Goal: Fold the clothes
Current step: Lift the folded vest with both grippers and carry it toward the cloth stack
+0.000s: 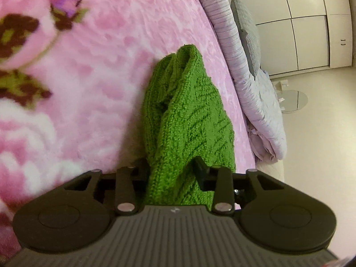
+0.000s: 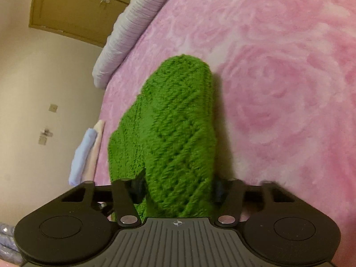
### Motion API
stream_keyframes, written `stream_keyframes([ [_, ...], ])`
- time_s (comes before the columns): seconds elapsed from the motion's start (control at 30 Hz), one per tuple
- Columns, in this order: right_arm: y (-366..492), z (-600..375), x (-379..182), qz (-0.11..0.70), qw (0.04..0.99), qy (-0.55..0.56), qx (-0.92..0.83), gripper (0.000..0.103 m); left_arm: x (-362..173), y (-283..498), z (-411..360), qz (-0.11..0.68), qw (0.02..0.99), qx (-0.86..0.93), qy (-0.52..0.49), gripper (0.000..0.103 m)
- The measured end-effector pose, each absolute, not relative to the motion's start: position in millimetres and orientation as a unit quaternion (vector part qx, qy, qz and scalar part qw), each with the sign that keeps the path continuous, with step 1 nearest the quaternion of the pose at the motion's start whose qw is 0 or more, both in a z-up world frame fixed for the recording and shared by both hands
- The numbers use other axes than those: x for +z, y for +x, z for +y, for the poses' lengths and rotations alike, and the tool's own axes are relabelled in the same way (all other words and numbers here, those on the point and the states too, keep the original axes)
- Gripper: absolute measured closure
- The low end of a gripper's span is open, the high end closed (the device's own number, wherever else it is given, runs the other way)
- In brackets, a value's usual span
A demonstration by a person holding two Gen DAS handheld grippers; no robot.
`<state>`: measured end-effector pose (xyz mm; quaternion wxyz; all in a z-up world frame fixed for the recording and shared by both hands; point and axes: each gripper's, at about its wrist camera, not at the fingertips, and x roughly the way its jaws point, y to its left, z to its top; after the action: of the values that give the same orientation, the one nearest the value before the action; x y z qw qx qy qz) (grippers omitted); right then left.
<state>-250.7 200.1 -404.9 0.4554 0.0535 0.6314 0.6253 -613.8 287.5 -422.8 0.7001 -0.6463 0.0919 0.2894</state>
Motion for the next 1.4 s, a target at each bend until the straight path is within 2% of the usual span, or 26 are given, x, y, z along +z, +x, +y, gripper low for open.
stream_keyframes([
  [0.07,-246,199,-407,0.638,0.446,0.055,0.625,0.062,-421,-612,288,0.097,0.695,0.292,-0.649,0.077],
  [0.23,-245,204,-395,0.666,0.448,0.046,0.595,0.065,-402,-604,299,0.140,0.683,0.298,-0.652,0.084],
  [0.3,-246,207,-380,0.676,0.448,0.043,0.584,0.067,-378,-604,303,0.149,0.683,0.299,-0.649,0.086],
  [0.53,-256,223,-272,0.688,0.424,0.052,0.587,0.068,-266,-621,308,0.159,0.682,0.314,-0.641,0.088],
  [0.73,-301,261,-186,0.674,0.389,0.037,0.627,0.067,-173,-668,306,0.106,0.678,0.360,-0.632,0.088],
  [0.93,-402,317,-158,0.647,0.362,0.025,0.670,0.067,-141,-766,340,0.069,0.680,0.388,-0.619,0.088],
  [1.27,-645,452,-183,0.659,0.377,0.099,0.644,0.067,-125,-1003,526,0.133,0.723,0.364,-0.572,0.088],
  [1.4,-710,511,-199,0.665,0.386,0.105,0.630,0.067,-136,-1060,600,0.159,0.726,0.359,-0.564,0.088],
])
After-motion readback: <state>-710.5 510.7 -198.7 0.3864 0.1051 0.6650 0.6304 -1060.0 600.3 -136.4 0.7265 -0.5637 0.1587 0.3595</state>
